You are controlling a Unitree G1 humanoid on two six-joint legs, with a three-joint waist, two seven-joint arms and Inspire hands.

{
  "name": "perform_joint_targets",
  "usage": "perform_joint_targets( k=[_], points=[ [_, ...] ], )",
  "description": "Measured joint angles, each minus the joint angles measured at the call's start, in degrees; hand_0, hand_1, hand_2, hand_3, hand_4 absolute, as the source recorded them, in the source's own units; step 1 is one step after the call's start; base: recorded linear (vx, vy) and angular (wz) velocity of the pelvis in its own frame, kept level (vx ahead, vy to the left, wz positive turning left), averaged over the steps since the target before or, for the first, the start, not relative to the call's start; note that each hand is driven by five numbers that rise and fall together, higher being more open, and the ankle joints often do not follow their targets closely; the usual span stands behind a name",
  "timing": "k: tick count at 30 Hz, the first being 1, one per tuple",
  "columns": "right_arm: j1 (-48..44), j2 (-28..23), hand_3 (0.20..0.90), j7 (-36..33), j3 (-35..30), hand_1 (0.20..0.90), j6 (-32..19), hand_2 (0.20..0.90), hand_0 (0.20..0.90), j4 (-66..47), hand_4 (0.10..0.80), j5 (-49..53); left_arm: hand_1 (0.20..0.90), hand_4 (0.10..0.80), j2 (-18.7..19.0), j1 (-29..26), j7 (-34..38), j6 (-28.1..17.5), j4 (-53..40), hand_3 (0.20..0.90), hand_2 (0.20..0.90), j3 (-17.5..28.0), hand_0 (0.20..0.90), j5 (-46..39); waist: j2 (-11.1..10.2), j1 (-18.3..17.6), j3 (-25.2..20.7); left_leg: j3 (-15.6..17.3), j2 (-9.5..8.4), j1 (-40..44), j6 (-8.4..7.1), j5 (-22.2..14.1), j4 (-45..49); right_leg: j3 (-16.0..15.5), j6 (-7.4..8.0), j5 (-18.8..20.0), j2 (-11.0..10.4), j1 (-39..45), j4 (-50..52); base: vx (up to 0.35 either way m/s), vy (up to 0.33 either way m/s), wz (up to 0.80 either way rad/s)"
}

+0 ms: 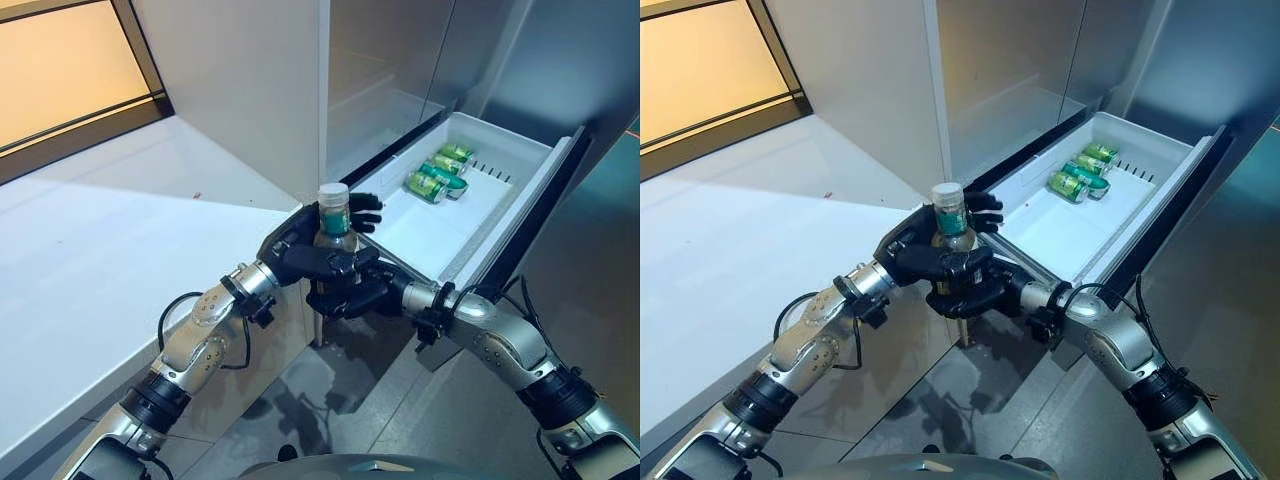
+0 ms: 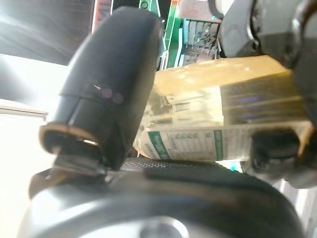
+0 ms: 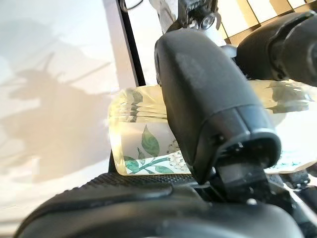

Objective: Put drinks into fridge and close the fridge

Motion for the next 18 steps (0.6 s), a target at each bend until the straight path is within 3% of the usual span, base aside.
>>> perform_joint_targets(
  k=[5,9,18],
  points=[
    [-2.6,-1.4,0.200,-6.2,0.0,0.300,0.0,0.300,0.300,-0.1,0.100,-3.2,0.900,0.800,-3.4,-0.3,3.1,-2.2,1.8,0.900,0.900,0.5,0.900,2.3,0.0,0.1,0.0,-0.1,0.01,-0.1,0.00,0.0,0.0,0.0,0.00,0.0,0.1,-0.1,0.0,-0.003,-0.017,0.00],
    [-4.6,-4.2,0.200,-10.5,-0.9,0.300,0.1,0.300,0.300,1.3,0.100,-3.6,0.900,0.800,-3.7,0.1,3.5,-2.3,1.8,0.900,0.900,0.9,0.900,2.6,0.0,0.3,0.0,-0.3,0.02,-0.5,-0.01,0.0,0.0,-0.1,0.00,0.0,0.1,-0.3,0.0,-0.018,-0.041,0.02],
    [-12.9,-9.7,0.200,-22.2,-11.2,0.300,0.9,0.300,0.300,23.2,0.100,-3.0,0.900,0.800,-2.9,3.7,1.7,-0.9,3.0,0.900,0.900,2.2,0.900,4.6,0.0,2.7,0.2,-1.6,-0.08,-1.0,-0.06,0.1,0.0,-1.2,0.09,-0.1,0.1,-0.1,-0.3,0.026,-0.036,0.07]
  ],
)
